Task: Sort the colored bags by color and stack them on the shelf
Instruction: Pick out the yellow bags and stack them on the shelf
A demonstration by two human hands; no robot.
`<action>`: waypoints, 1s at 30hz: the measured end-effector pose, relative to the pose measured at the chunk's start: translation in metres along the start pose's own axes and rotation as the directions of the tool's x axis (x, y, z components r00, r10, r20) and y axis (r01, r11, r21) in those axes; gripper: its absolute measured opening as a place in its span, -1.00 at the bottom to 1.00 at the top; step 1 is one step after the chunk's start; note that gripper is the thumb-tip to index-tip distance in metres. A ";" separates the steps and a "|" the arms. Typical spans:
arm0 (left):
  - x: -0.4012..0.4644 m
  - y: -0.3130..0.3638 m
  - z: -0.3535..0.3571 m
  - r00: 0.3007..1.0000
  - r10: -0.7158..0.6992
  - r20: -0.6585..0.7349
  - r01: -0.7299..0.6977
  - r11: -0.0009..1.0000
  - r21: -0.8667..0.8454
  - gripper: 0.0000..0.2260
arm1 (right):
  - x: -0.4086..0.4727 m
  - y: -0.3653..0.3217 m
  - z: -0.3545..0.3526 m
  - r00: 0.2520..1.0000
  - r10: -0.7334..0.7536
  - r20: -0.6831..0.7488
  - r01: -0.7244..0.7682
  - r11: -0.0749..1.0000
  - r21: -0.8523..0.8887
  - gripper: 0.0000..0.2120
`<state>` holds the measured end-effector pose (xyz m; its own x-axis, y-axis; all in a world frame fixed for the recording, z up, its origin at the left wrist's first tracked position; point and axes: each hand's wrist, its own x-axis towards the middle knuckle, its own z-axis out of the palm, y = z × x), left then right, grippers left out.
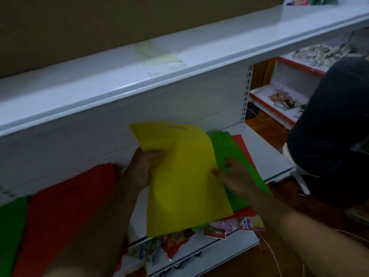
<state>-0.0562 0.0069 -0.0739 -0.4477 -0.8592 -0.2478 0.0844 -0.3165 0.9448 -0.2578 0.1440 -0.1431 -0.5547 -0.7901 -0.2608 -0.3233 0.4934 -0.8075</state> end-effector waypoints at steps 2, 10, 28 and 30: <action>-0.012 0.010 -0.016 1.000 0.026 0.012 -0.025 0.998 -0.051 -0.73 | -0.008 -0.016 0.013 0.997 -0.016 0.082 0.009 0.996 0.091 -0.19; -0.077 0.043 -0.125 0.994 0.059 -0.087 -0.067 0.994 -0.084 -0.60 | -0.061 -0.084 0.090 0.977 -0.095 0.193 0.023 0.938 0.347 -0.56; -0.259 0.066 -0.449 0.749 0.403 -0.527 -0.196 0.893 0.405 -0.60 | -0.219 -0.242 0.346 0.808 -0.494 0.322 0.502 0.862 0.064 -0.42; -0.277 0.071 -0.468 0.687 0.381 -0.619 -0.175 0.914 0.367 -0.49 | -0.226 -0.253 0.373 0.785 -0.512 0.349 0.527 0.848 0.060 -0.41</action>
<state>0.4903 0.0341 -0.0379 0.2763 -0.9594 0.0568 -0.1714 0.0090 0.9852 0.2353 0.0624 -0.0771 -0.0022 -0.9997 0.0238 -0.5205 -0.0192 -0.8536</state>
